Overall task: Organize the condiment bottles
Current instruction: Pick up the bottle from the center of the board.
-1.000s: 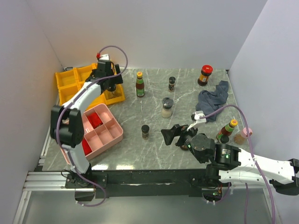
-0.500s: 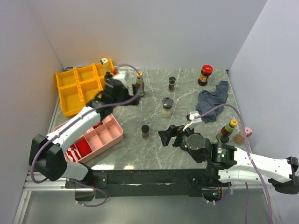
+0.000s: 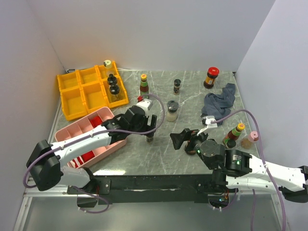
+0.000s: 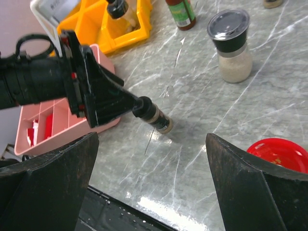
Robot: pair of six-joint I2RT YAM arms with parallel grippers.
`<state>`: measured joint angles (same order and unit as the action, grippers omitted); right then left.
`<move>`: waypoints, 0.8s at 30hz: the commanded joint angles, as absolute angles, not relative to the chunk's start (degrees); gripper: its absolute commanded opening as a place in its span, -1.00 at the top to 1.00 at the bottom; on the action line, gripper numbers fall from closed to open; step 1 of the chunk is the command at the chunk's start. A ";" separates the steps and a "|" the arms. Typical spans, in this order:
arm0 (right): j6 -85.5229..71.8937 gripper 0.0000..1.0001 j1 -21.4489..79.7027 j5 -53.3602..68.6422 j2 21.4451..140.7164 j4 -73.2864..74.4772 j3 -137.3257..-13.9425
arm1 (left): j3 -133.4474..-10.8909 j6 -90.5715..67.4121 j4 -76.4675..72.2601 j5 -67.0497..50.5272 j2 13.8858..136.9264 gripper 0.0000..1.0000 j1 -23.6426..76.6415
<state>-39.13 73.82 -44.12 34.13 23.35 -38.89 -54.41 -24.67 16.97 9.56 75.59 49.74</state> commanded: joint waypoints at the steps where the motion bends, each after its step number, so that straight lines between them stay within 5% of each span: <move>1: -39.81 -1.00 73.57 -47.90 33.13 24.87 -39.02 | -54.75 -24.00 15.20 10.02 77.16 -0.75 51.76; 24: -40.08 -1.00 73.57 -46.93 34.54 24.08 -38.85 | -56.51 -24.17 15.12 18.63 85.96 -0.25 55.63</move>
